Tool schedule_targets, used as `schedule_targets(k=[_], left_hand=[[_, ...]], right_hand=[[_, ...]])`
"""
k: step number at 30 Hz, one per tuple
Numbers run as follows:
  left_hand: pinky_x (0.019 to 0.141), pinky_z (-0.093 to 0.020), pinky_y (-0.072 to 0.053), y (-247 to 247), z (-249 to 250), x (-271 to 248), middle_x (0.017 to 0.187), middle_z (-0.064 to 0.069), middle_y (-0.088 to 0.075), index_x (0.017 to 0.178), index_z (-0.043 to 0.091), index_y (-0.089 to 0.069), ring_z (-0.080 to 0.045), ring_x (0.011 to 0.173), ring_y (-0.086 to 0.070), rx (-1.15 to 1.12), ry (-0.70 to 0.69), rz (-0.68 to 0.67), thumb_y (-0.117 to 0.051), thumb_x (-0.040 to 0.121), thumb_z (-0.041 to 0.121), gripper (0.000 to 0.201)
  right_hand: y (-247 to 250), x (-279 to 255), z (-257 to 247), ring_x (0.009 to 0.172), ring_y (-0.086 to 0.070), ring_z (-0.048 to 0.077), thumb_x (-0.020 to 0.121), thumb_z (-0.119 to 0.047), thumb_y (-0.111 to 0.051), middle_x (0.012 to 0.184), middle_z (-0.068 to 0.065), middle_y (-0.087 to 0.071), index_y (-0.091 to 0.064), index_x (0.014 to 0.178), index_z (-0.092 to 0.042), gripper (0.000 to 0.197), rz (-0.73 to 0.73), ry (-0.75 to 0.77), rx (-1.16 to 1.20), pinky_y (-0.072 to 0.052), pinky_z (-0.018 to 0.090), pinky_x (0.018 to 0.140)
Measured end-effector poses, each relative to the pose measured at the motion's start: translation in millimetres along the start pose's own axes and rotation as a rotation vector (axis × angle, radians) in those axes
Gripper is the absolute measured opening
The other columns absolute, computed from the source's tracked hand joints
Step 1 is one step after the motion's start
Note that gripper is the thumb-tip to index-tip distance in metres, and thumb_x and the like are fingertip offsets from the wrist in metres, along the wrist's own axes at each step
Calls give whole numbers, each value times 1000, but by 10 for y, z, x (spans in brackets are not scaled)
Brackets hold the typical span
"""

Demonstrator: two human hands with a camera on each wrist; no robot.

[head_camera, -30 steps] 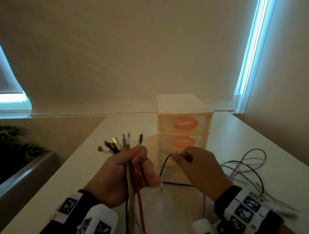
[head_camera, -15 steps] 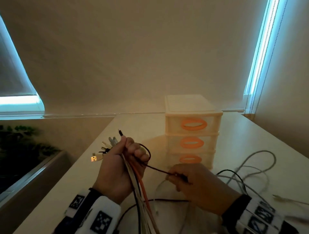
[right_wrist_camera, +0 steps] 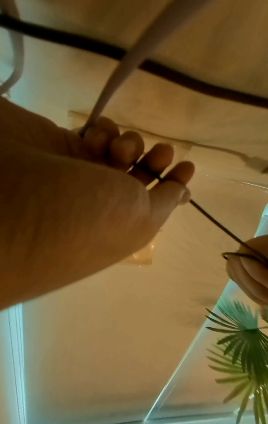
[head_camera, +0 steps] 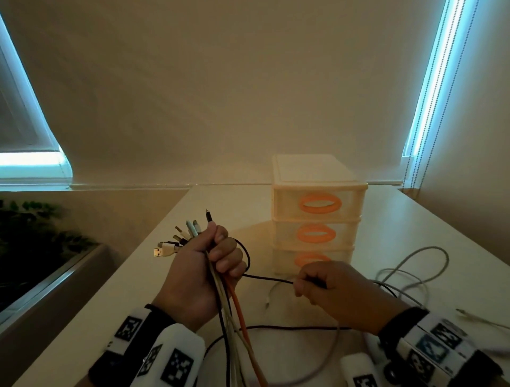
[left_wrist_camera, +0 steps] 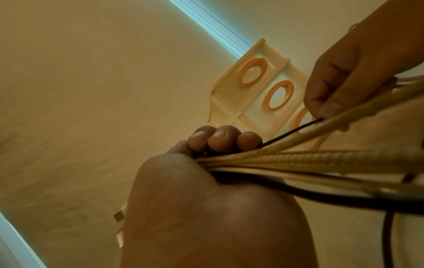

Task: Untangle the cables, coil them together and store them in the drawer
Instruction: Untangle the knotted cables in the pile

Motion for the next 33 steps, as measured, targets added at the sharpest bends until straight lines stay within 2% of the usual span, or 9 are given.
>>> schedule_targets(k=[5, 9, 11, 13, 16, 21, 23, 26, 33], left_hand=[[48, -23, -32, -211, 81, -61, 55, 7, -36, 81, 18, -42, -8, 44, -30, -49, 57, -254, -32, 111, 34, 35], [52, -30, -34, -405, -159, -216, 66, -8, -60, 79, 15, -41, -17, 49, -51, 204, 214, -432, -39, 108, 30, 33], [69, -36, -48, -426, -451, -307, 101, -30, -69, 78, 14, -45, -35, 83, -70, 368, 334, -479, -41, 107, 31, 33], [105, -50, -46, -427, -688, -384, 134, -41, -53, 80, 11, -47, -50, 124, -56, 418, 448, -490, -42, 107, 30, 34], [119, -56, -30, -381, -695, -278, 138, -40, -49, 79, 8, -50, -50, 135, -46, 277, 414, -388, -45, 106, 30, 35], [109, -49, -47, -304, -213, -72, 131, -34, -59, 76, 13, -43, -44, 126, -57, -17, 95, -175, -38, 107, 39, 40], [80, -38, -61, -208, -117, -63, 97, -20, -70, 72, 14, -43, -35, 96, -71, -34, 26, -64, -42, 102, 38, 39], [50, -25, -43, -166, -71, -62, 54, 1, -38, 72, 15, -41, -16, 51, -45, -39, 6, -58, -43, 101, 35, 36], [48, -23, -29, -107, -92, -29, 49, 7, -34, 77, 16, -45, -10, 47, -35, -31, 67, -185, -35, 108, 37, 38]], right_hand=[[218, -66, 275, 66, -62, 8, 94, -52, -58, 77, -6, -68, -69, 76, -28, 32, 1, -154, -183, -52, 26, 65], [473, -61, 225, 61, -55, 7, 97, -45, -58, 67, -6, -61, -60, 72, -23, 33, 275, -143, -146, -42, 22, 58], [550, -85, 79, 60, -56, 0, 97, -39, -60, 63, -16, -61, -62, 74, -24, 28, 435, -106, -27, -38, 16, 53], [554, -120, -99, 60, -59, -6, 97, -29, -63, 60, -25, -61, -68, 80, -20, 21, 508, -49, 146, -41, 10, 55], [524, -192, -459, 65, -63, 4, 95, -19, -66, 72, -11, -70, -73, 84, -16, 14, 504, 100, 326, -47, 12, 60], [-67, -210, -802, 70, -64, 6, 97, -25, -65, 76, -16, -68, -72, 91, -35, 14, 66, 234, 139, -49, 16, 65], [-123, -168, -606, 73, -63, 3, 99, -36, -60, 76, -19, -66, -70, 92, -39, 13, 19, 130, 46, -51, 18, 68], [68, -128, -352, 72, -57, 4, 99, -51, -51, 76, -10, -62, -65, 81, -28, 32, 135, 41, -201, -45, 17, 62], [-19, -137, -297, 70, -57, 5, 101, -40, -52, 84, -21, -62, -68, 87, -32, 22, 24, 46, -111, -46, 20, 63]])
Point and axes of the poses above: each hand's wrist, its own x-axis towards the middle knuckle, its own y-axis out of the back of the hand, z = x × y, the point moved 10 cm from there along x, towards the middle knuckle
